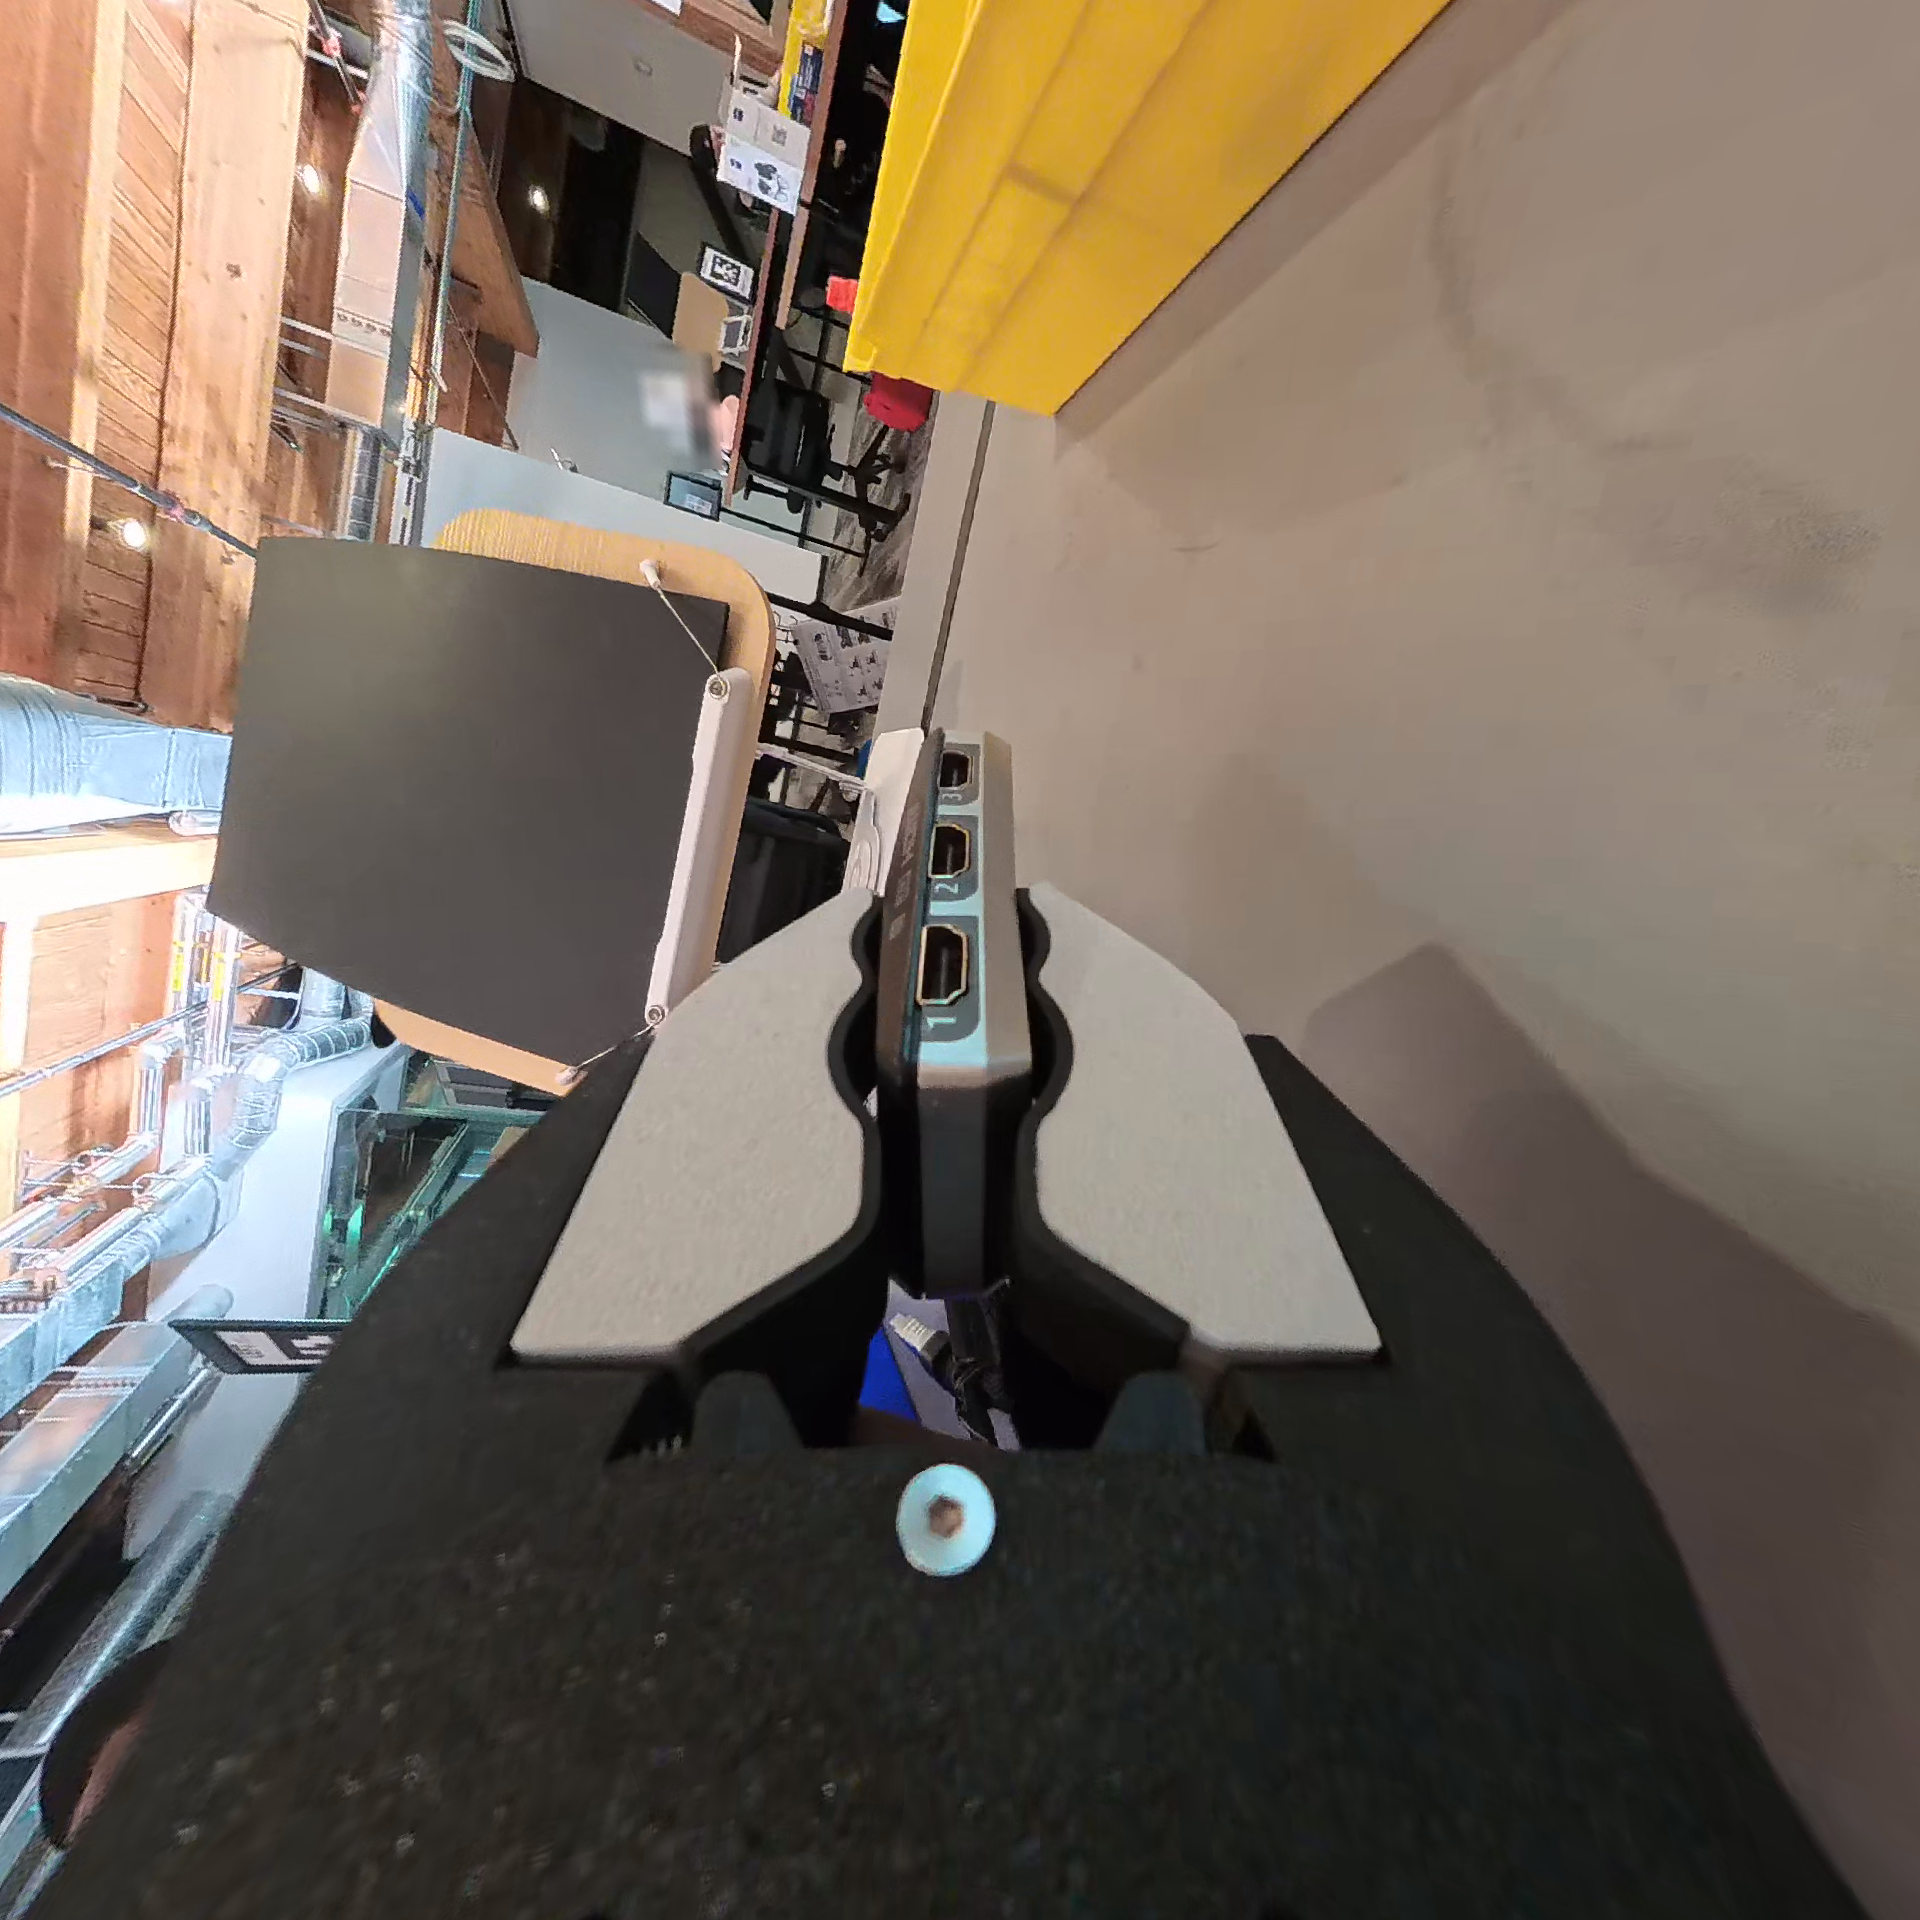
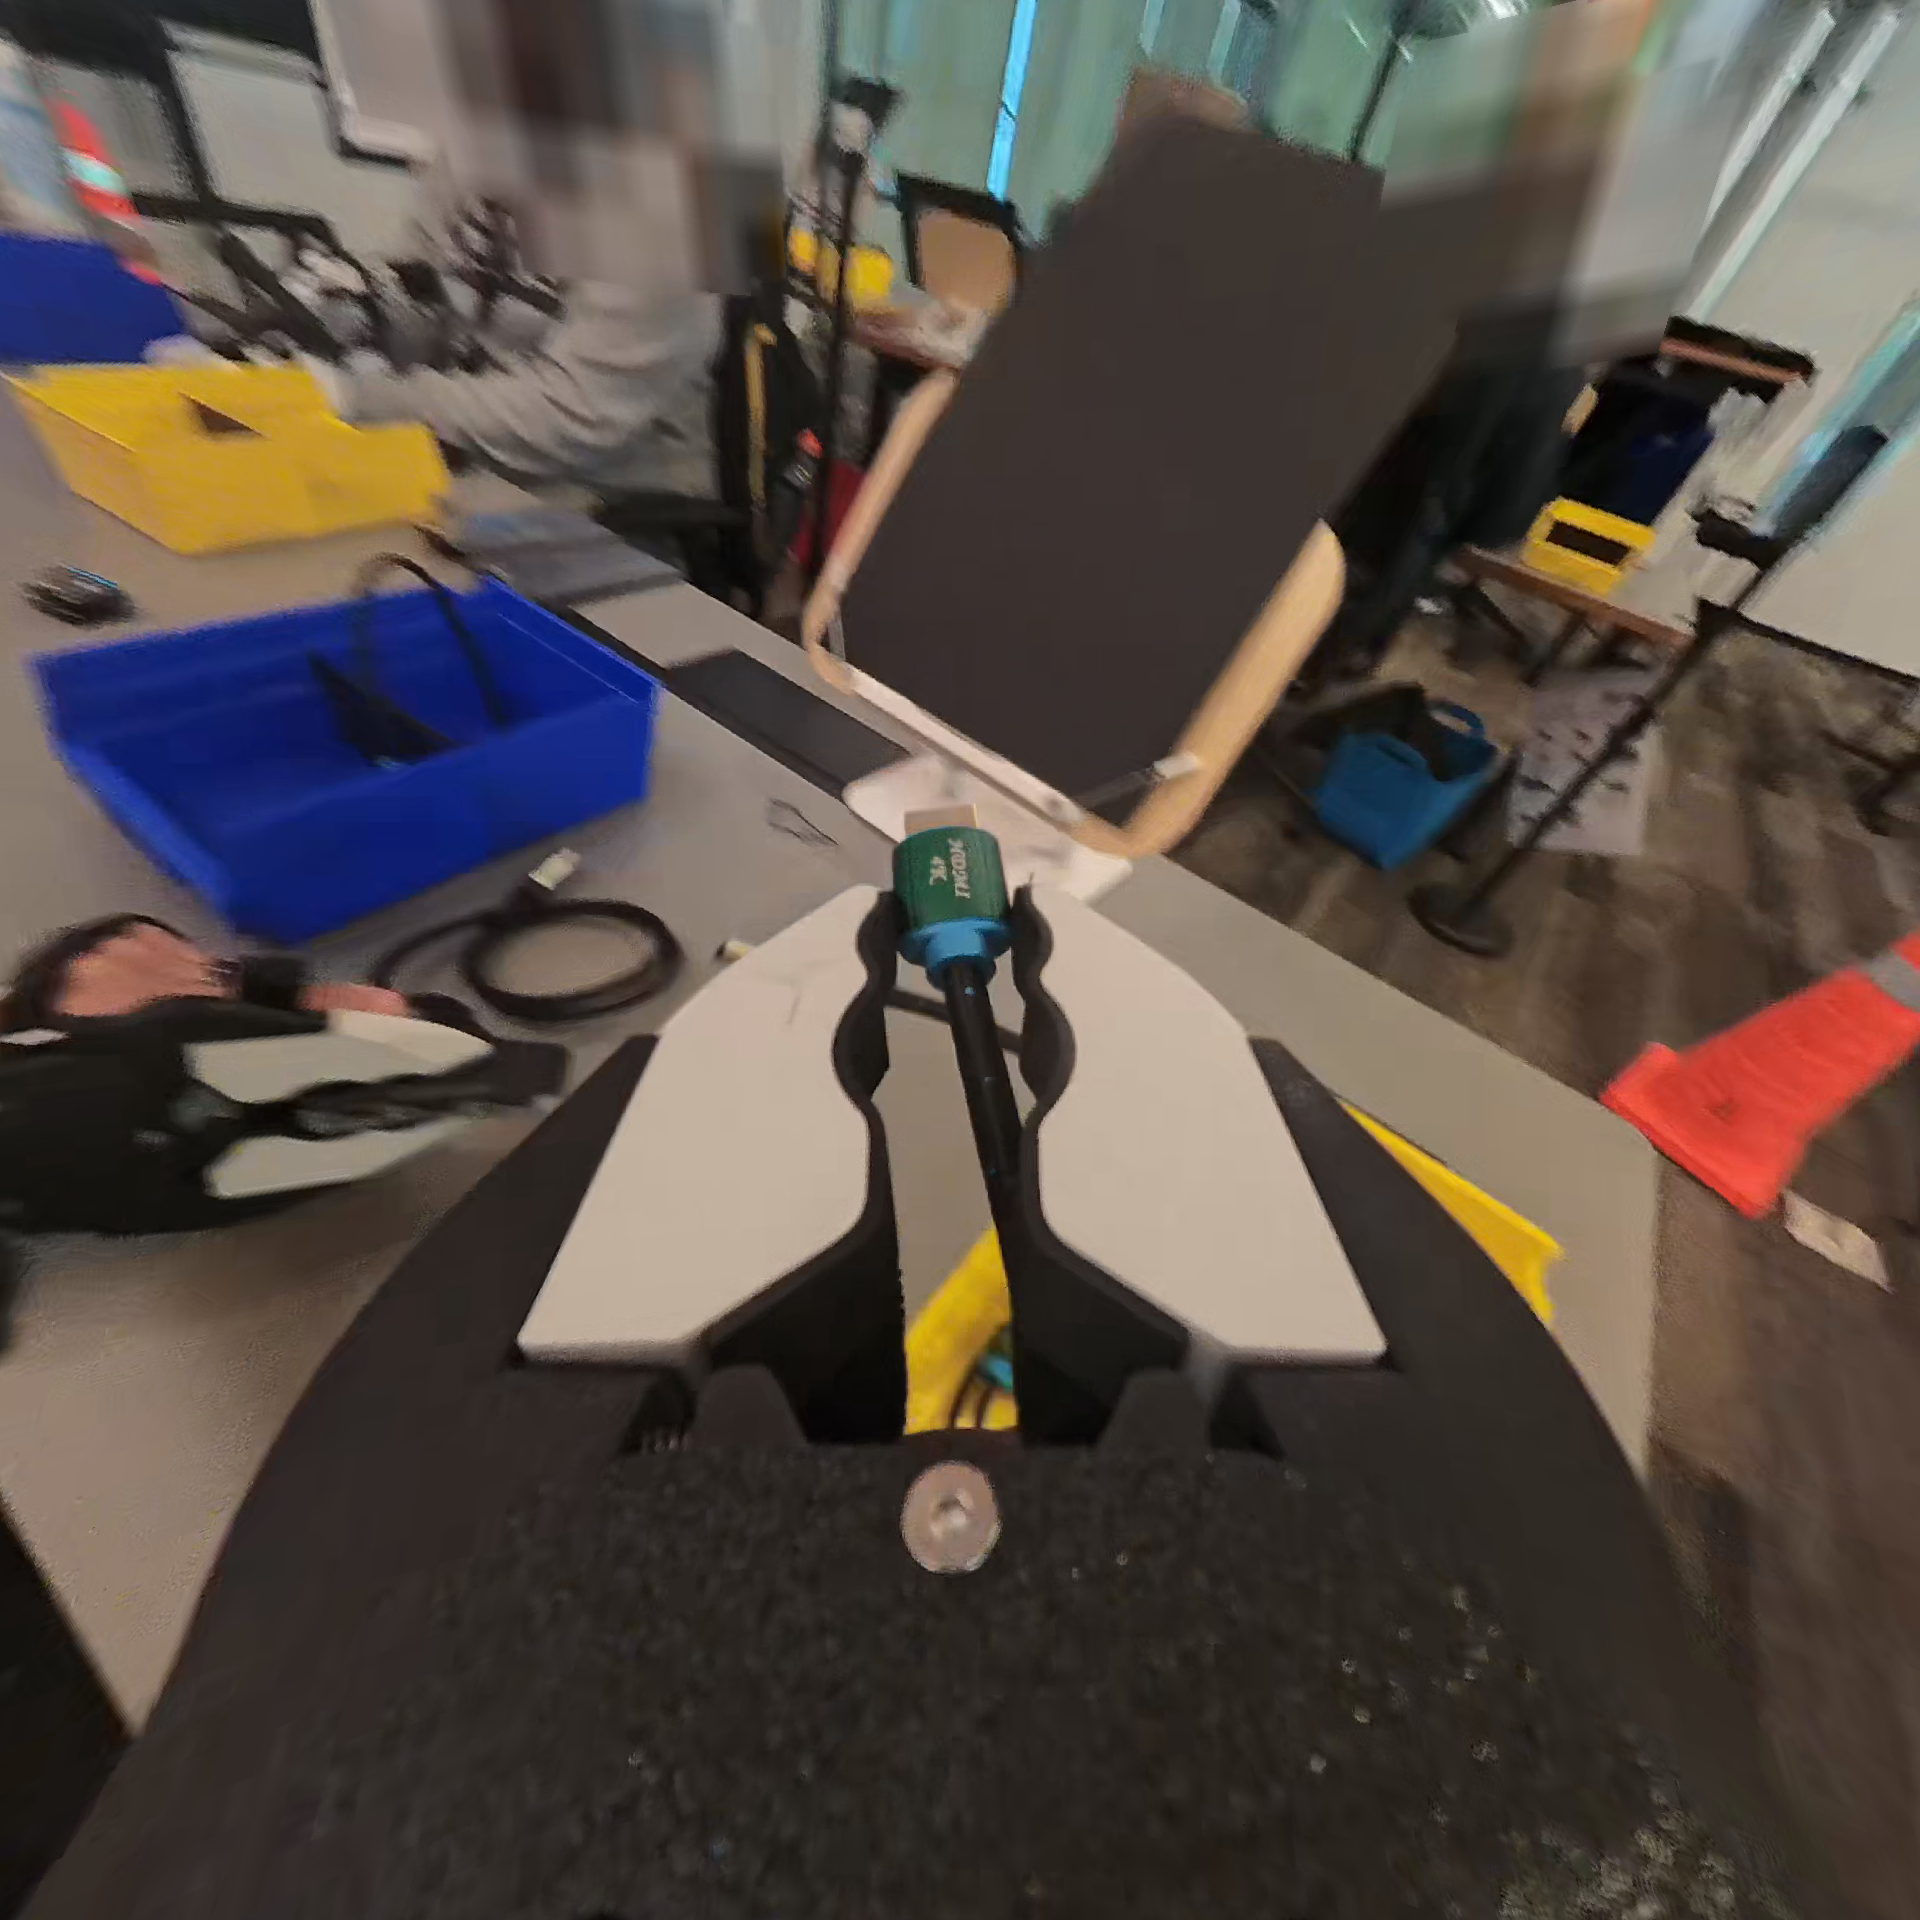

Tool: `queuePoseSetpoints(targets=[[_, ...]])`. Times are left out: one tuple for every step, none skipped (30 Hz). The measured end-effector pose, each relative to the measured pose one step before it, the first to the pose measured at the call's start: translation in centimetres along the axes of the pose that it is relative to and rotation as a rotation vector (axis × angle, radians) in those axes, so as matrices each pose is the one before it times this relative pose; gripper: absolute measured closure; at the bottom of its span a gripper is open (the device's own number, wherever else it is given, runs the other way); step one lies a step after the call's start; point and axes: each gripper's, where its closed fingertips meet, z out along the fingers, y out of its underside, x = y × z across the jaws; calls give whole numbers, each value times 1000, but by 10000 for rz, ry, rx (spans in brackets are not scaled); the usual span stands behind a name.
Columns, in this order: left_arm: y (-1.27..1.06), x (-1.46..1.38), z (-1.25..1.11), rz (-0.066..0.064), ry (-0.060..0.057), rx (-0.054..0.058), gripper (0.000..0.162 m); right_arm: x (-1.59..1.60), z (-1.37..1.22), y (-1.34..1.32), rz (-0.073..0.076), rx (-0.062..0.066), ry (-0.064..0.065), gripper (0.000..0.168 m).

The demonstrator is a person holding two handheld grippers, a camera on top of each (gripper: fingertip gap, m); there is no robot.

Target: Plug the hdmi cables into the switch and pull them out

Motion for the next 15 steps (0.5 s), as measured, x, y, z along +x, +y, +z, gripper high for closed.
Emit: queuePoseSetpoints(targets=[[68, 132, -95, -5, 49, -9, 139, 1589, -14, 1663, -16, -377, 522, 147], [83, 113, -85, 11, 25, -3, 139, 1492, 40, 2095, -82, -491, 543, 147], [90, 111, -67, 28, 14, 5, 139, 1109, 213, 2282, 6, -457, 372, 147], [97, 160, -38, 32, 48, -18, 139, 731, 538, 2266, 82, -244, 210, 148], [87, 147, -7, 17, 48, -20, 139, 510, 958, 2563, -51, -251, 158, 148], [19, 86, -1, 9, 26, -1, 139, 293, 1341, 3071, -86, -468, 100, 148], [-19, 42, 20, 16, 16, 6, 139, -140, 1464, 3203, 116, -702, -113, 147], [-69, 0, 30, 12, 20, 5, 139, -423, 1339, 2560, 292, -547, -284, 147], [-100, -18, 39, -9, 23, 10, 139, -401, 1051, 1643, 585, -231, -323, 147], [-125, -37, 31, -26, 17, 16, 139, -444, 754, 1066, 652, -202, -418, 148], [-171, -46, 40, -31, 9, 28, 139, -651, 644, 908, 698, -413, -597, 151], [-195, -37, 44, -31, 12, 41, 139, -657, 630, 899, 810, -629, -659, 153], [-231, 4, 65, -32, 22, 48, 139, -712, 591, 607, 777, -568, -724, 136], [-257, 52, 66, -23, 33, 54, 139, -855, 391, 269, 654, -445, -776, 110], [-225, 115, 55, 7, 35, 49, 139, -575, -77, -266, 473, -137, -460, 102]])
